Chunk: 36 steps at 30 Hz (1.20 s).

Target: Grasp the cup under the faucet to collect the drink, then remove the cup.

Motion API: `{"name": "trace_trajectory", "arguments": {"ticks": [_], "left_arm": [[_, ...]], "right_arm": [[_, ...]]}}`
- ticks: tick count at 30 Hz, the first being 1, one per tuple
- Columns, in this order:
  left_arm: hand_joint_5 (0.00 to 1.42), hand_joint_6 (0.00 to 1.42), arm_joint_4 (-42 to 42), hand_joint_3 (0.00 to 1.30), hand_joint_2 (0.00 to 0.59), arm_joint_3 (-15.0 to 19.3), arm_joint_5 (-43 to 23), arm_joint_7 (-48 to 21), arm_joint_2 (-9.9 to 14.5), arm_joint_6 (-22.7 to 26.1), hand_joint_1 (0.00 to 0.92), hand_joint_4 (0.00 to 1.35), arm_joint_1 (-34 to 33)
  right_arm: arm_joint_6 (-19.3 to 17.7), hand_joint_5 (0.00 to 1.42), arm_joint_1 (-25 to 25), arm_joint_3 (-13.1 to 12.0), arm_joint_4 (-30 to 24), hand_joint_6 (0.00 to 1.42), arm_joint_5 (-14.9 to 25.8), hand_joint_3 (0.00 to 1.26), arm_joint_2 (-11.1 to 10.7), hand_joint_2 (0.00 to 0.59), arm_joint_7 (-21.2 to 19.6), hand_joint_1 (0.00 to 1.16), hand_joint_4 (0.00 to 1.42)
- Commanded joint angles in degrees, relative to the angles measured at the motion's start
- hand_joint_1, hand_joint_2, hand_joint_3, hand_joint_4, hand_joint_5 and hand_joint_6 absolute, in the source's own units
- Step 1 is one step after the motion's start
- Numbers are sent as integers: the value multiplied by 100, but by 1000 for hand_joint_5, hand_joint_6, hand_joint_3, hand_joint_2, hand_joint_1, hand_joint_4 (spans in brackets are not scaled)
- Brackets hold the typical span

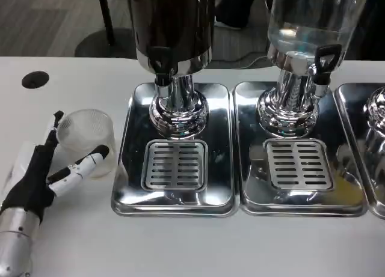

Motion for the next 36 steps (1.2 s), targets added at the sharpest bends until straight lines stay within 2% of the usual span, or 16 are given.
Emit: {"name": "trace_trajectory", "arguments": {"ticks": [1,10,21,36], "left_arm": [[74,74,-85,29,231,17,-18,61,-31,38,414,77,5],[96,76,-179,64,259,44,-70,-8,9,-27,393,166,94],[161,93,-383,212,259,168,-94,21,93,-47,370,329,264],[184,95,-382,364,250,274,-77,158,50,-142,342,385,344]], "right_arm": [[-113,15,15,-59,-59,0,52,143,31,554,-34,454,84],[-147,15,17,-67,-45,0,40,143,69,553,-23,460,84],[-141,15,-19,-33,-57,0,16,143,82,553,-1,464,84],[-146,15,4,-36,-69,0,8,143,95,557,-3,462,84]]}}
